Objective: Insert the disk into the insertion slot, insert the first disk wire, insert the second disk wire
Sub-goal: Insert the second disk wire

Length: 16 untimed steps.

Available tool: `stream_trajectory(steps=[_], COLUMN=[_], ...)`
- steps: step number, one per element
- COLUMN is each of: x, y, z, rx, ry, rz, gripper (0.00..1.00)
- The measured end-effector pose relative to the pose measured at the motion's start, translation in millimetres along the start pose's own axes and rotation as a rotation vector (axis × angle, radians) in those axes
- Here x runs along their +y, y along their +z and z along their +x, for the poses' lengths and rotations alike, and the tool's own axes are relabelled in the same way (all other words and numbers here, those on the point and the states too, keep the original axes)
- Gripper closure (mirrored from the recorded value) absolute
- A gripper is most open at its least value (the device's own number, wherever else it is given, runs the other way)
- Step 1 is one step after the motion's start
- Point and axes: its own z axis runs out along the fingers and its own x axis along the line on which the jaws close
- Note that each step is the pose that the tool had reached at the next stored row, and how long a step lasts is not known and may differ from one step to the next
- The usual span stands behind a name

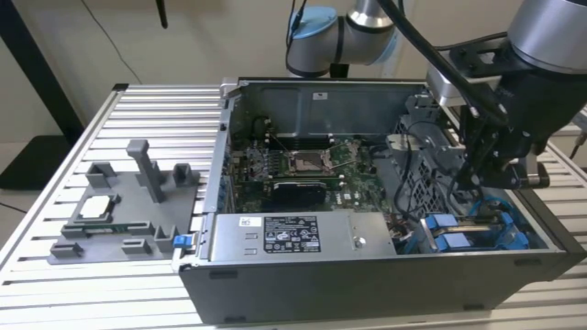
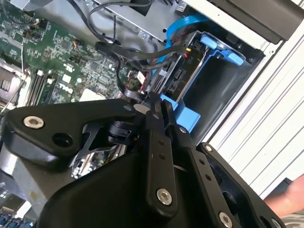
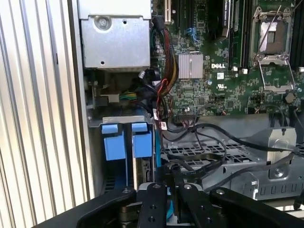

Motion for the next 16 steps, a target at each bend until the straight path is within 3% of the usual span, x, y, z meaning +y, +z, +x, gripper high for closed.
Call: stream_trajectory(steps=[11,16], x=[0.3,0.8], y=[1.5,5.8], z=[0.2,0.8], rx=[-0.0002,0.0005], ry=[-0.001,-0.005], rz=[0.006,0.0347], gripper=[1.0,1.0])
